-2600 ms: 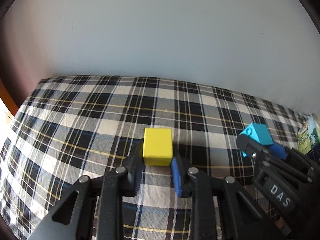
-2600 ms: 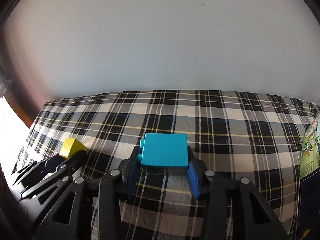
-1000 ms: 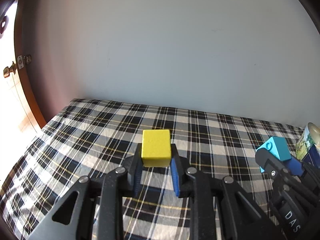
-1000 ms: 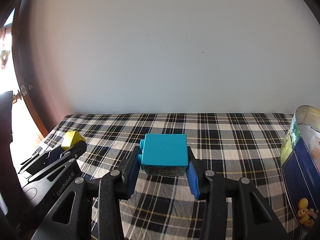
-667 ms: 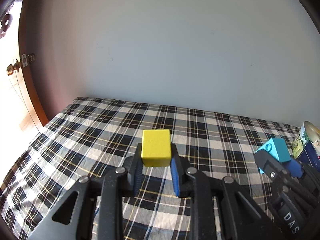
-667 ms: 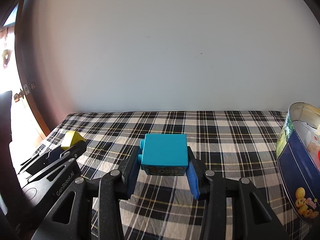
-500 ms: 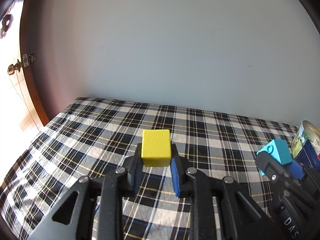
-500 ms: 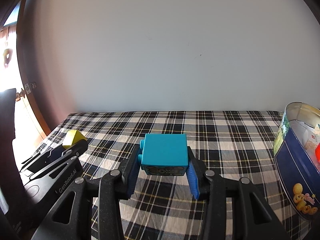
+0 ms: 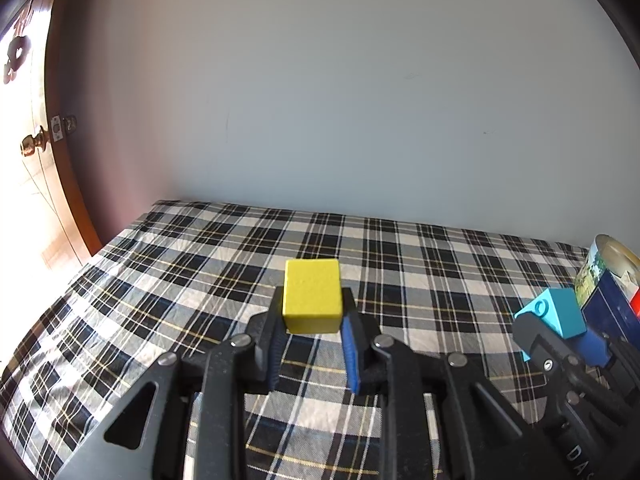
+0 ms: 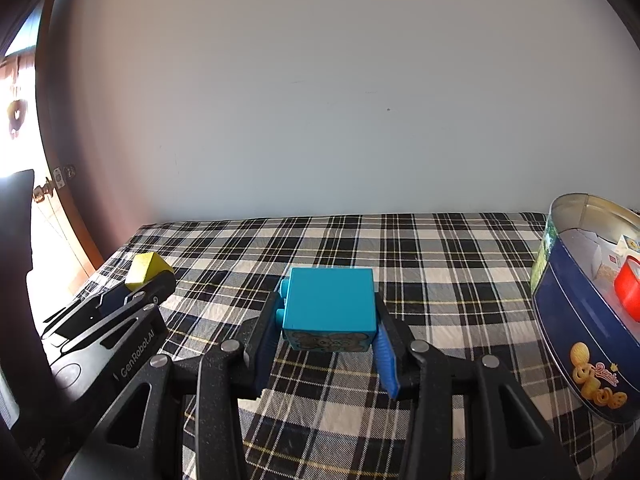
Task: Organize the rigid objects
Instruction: 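Lift the yellow cube and teal brick with both grippers, then carry the yellow cube and teal brick over the blue tin with both grippers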
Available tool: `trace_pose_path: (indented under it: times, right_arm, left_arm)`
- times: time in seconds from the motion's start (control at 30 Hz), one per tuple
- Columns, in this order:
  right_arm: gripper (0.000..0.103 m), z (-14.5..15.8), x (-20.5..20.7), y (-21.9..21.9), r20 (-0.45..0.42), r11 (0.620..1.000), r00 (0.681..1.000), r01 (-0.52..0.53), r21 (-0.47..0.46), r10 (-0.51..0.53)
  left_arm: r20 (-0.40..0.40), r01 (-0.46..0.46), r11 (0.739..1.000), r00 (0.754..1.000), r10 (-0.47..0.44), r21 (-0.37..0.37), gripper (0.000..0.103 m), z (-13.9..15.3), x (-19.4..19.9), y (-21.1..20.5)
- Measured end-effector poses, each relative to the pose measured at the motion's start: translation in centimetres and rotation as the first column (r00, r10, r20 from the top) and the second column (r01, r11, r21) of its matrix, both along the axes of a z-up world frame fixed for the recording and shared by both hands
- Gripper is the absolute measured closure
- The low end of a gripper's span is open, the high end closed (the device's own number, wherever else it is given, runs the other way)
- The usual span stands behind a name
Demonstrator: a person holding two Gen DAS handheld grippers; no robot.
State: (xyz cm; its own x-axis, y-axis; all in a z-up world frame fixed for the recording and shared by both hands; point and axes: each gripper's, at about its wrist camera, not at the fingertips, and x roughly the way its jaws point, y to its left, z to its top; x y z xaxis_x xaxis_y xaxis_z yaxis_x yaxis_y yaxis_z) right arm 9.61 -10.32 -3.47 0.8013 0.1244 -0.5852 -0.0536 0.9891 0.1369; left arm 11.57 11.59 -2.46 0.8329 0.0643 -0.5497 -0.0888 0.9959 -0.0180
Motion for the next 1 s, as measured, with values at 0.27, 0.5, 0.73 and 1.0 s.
trace_pose_path:
  times: [0.27,0.5,0.73,1.0]
  right_arm:
    - [0.058,-0.2,-0.8,0.1,0.006,1.000,1.000,0.000,-0.001,0.000]
    - [0.058,0.2,-2.5,-1.2,0.011,1.000,1.000,-0.009,0.000,0.009]
    - [0.058,0.4,-3.8,-2.0,0.014,1.000,1.000,-0.018,-0.007,0.018]
    - [0.058,0.6,-5.4,-3.9,0.030,0.999,0.999,-0.018,-0.028,0.019]
  left_arm:
    - [0.013,0.010,1.000,1.000,-0.010,0.009,0.080,0.1,-0.9,-1.0]
    - [0.023,0.025,1.000,0.999,-0.025,0.018,0.080,0.3,-1.7,-2.0]
    - [0.028,0.039,0.999,0.999,-0.039,0.016,0.080,0.4,-2.6,-2.7]
    - [0.029,0.060,0.998,0.998,-0.060,0.007,0.080,0.6,-3.6,-3.6]
